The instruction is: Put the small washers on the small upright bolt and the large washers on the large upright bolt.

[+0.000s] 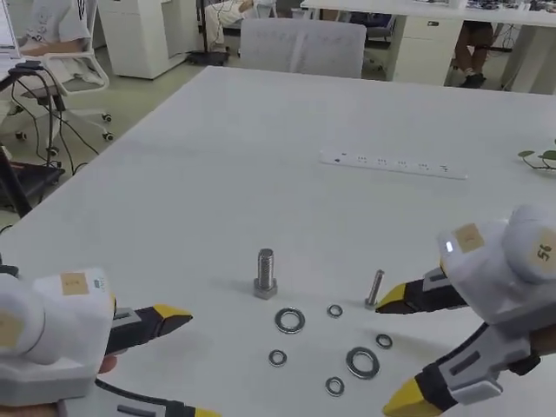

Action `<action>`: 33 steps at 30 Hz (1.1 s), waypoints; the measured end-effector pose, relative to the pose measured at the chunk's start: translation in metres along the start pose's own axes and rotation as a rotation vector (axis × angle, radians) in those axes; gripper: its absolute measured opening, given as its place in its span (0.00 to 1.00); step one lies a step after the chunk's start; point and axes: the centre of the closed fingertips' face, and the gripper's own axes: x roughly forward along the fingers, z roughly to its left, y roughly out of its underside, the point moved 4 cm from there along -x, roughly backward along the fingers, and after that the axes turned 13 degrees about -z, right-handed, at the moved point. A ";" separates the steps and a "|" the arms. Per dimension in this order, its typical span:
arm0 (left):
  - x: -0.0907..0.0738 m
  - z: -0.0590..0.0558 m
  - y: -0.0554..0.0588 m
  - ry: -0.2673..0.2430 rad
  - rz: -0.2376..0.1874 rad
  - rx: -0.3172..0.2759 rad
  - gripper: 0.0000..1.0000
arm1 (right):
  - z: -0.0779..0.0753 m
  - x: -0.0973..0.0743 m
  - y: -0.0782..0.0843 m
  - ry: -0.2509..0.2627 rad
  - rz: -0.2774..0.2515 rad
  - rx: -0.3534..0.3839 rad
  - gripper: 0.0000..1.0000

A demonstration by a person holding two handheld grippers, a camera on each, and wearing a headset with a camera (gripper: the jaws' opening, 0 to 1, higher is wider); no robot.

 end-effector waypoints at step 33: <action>-0.001 0.004 -0.007 -0.009 -0.024 0.017 0.87 | -0.010 0.026 0.007 -0.061 0.244 -0.075 0.39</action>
